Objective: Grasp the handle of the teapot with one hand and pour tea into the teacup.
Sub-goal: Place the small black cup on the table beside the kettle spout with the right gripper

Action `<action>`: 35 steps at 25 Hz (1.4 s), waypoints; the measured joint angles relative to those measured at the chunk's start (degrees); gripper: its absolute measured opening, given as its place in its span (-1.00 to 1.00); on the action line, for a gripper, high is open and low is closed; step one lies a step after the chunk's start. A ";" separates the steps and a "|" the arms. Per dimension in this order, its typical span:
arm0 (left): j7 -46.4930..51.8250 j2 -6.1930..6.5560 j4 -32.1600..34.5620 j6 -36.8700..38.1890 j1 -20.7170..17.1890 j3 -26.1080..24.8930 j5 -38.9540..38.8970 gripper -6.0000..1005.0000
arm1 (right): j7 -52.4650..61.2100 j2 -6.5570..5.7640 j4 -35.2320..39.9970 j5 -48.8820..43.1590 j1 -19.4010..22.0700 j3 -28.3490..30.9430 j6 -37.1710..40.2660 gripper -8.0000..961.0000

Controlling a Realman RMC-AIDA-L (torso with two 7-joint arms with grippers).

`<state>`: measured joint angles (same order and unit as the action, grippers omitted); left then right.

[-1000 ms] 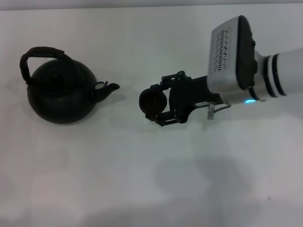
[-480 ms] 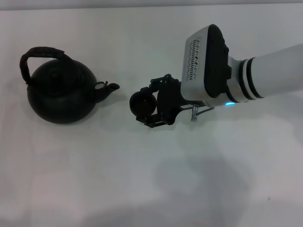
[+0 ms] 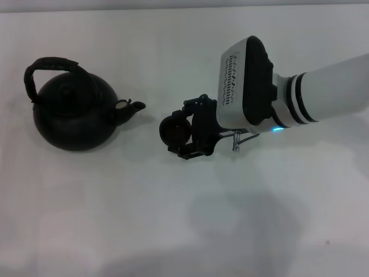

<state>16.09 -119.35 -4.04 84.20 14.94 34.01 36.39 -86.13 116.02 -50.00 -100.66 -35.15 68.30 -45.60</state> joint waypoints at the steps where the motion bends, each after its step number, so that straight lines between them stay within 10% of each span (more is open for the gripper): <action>1: 0.00 0.00 0.00 0.00 0.00 0.00 0.00 0.22 | 0.00 -0.01 0.23 -0.04 -0.12 -0.35 0.37 0.50; 35: -0.01 -0.09 -0.01 0.00 -0.14 0.00 1.40 0.22 | 0.00 -0.13 2.16 -0.07 -0.27 -3.48 3.48 0.50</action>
<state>16.08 -119.44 -4.04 84.20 14.80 34.01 37.79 -86.12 115.89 -47.84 -100.73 -35.42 64.82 -42.12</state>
